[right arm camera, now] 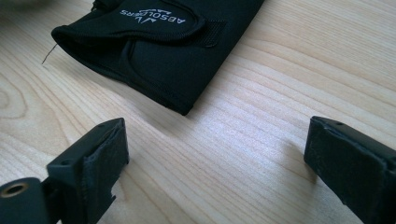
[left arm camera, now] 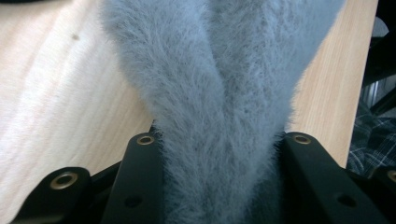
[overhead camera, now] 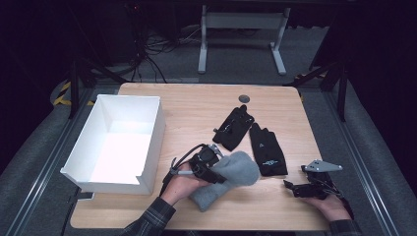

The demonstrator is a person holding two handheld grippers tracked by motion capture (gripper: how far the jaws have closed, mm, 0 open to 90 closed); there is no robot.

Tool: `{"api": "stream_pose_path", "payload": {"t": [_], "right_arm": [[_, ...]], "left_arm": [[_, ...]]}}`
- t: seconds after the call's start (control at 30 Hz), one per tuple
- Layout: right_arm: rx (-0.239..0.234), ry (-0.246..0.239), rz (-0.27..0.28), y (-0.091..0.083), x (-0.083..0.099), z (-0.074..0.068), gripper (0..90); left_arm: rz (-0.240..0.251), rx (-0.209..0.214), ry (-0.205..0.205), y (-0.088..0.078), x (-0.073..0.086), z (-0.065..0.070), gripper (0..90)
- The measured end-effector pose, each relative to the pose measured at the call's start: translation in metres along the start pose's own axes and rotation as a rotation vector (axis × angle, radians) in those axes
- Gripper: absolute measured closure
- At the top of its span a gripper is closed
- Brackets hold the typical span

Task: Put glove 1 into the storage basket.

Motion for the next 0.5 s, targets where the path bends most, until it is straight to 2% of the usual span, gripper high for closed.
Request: {"api": "stream_pose_path", "payload": {"t": [0.23,0.27,0.33,0.37,0.4,0.5], "right_arm": [[0.000,0.000,0.000,0.000,0.000,0.000,6.8],[0.000,0.000,0.000,0.000,0.000,0.000,6.8],[0.000,0.000,0.000,0.000,0.000,0.000,6.8],[0.000,0.000,0.000,0.000,0.000,0.000,6.8],[0.000,0.000,0.000,0.000,0.000,0.000,6.8],[0.000,0.000,0.000,0.000,0.000,0.000,6.8]], "left_arm": [[0.030,-0.024,0.005,-0.025,-0.005,0.004,65.2],[0.043,-0.038,0.006,-0.035,-0.008,0.006,65.1],[0.045,-0.039,0.004,-0.040,-0.009,0.008,65.0],[0.046,-0.059,0.002,-0.050,-0.011,0.009,65.0],[0.046,-0.059,0.002,-0.050,-0.011,0.009,64.9],[0.068,-0.071,-0.001,-0.068,-0.015,0.010,64.9]]}}
Point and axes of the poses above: each handheld gripper's, and its own axes: y roughly forward along the jaws, x roughly out of its underside, z roughly to its right, the point moved 6 cm from there along y, roughly forward along the jaws, and after that the axes turned 15 degrees about -z, right-handed, at the moved point
